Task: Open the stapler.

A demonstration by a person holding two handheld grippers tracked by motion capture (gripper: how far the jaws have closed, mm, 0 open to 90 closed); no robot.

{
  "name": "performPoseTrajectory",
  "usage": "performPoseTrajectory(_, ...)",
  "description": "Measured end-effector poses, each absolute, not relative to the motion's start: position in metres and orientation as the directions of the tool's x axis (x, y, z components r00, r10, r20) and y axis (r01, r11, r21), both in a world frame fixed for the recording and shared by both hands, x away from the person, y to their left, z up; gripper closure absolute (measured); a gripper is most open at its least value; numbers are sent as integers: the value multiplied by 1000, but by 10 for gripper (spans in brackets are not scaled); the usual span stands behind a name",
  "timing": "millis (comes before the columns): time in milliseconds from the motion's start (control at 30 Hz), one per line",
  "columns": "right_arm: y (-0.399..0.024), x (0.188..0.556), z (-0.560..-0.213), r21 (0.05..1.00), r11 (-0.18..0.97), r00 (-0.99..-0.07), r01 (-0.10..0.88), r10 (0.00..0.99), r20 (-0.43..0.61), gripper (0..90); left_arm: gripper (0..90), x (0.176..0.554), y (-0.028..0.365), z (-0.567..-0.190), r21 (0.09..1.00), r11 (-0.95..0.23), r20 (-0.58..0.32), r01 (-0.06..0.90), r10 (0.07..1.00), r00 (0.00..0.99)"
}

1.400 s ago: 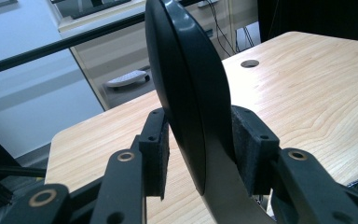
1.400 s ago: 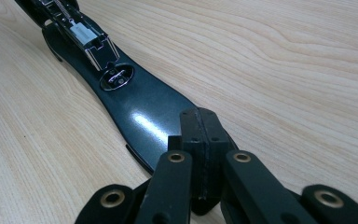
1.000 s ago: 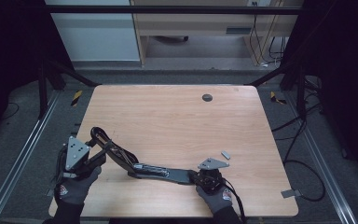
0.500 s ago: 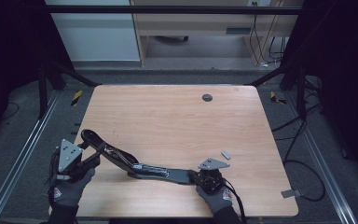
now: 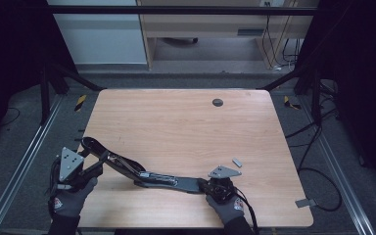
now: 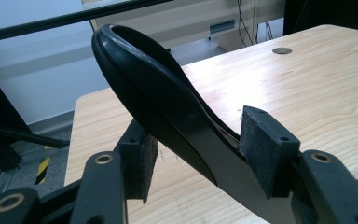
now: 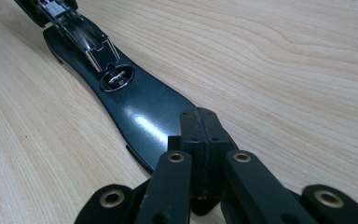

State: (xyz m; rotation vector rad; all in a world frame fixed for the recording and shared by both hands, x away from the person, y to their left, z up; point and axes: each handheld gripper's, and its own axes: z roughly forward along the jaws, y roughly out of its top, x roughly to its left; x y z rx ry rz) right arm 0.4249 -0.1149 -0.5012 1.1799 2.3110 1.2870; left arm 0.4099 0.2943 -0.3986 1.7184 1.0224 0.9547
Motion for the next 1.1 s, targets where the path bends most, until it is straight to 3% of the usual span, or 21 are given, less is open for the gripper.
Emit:
performPoseTrajectory(467, -115, 425, -501, 798, 287, -650, 530, 742, 164, 898, 325, 401, 302, -398, 943, -229, 137, 241, 928, 347)
performPoseTrajectory(1100, -115, 425, -501, 797, 293, -649, 529, 744, 158, 891, 295, 383, 319, -409, 941, -209, 120, 265, 942, 314)
